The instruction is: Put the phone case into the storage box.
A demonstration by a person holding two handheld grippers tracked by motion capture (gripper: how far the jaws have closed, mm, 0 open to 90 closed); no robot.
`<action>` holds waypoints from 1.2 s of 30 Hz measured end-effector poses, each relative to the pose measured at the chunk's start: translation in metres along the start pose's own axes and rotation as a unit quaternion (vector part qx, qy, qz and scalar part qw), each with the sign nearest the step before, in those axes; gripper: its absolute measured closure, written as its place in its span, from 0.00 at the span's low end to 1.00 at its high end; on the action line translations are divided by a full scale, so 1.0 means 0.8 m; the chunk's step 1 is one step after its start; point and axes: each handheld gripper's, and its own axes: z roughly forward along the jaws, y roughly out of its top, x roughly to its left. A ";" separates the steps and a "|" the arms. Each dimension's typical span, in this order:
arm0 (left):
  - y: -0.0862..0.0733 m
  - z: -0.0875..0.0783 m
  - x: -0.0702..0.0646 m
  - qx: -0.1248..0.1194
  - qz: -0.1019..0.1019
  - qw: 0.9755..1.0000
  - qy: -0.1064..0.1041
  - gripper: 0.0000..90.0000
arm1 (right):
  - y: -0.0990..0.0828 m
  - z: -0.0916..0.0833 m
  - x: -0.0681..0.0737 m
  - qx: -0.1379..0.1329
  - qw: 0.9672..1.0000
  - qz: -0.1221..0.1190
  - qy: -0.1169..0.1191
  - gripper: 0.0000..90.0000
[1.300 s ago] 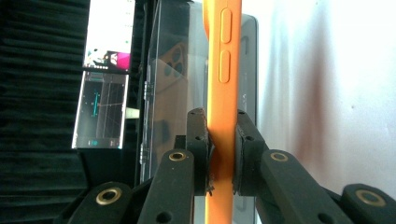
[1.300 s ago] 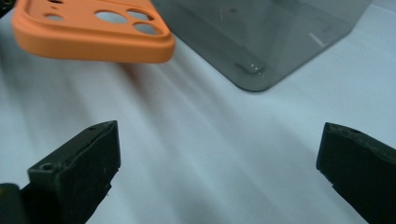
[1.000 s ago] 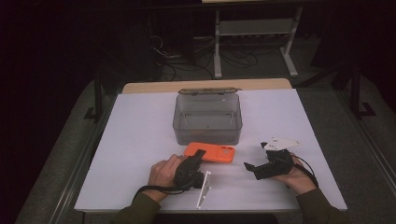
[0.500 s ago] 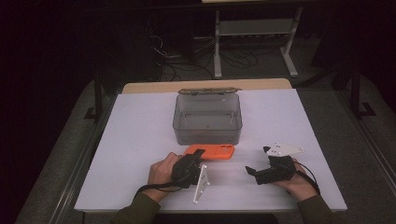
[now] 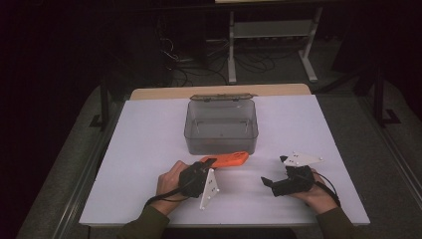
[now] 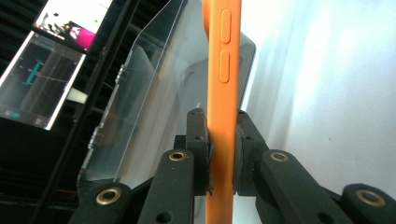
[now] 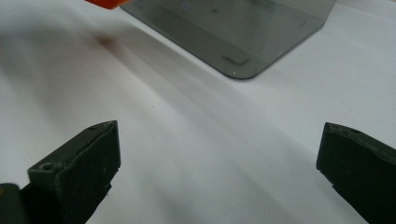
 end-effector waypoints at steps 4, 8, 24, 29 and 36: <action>-0.003 -0.001 0.007 -0.008 -0.031 0.999 -0.015 0.88 | 0.000 0.001 0.001 0.000 1.000 -0.002 -0.002 0.00; -0.006 -0.001 0.012 -0.014 -0.054 0.998 -0.024 0.88 | 0.000 0.000 0.001 -0.001 1.000 0.000 -0.002 0.00; -0.019 -0.003 0.031 -0.042 -0.159 0.984 -0.066 0.88 | 0.000 -0.001 0.000 -0.004 1.000 -0.001 -0.004 0.00; -0.024 -0.003 0.036 -0.048 -0.185 0.978 -0.078 0.88 | 0.001 -0.001 0.000 -0.005 1.000 -0.001 -0.005 0.00; -0.031 -0.002 0.043 -0.057 -0.231 0.966 -0.098 0.88 | 0.001 -0.001 0.001 -0.006 1.000 -0.001 -0.005 0.00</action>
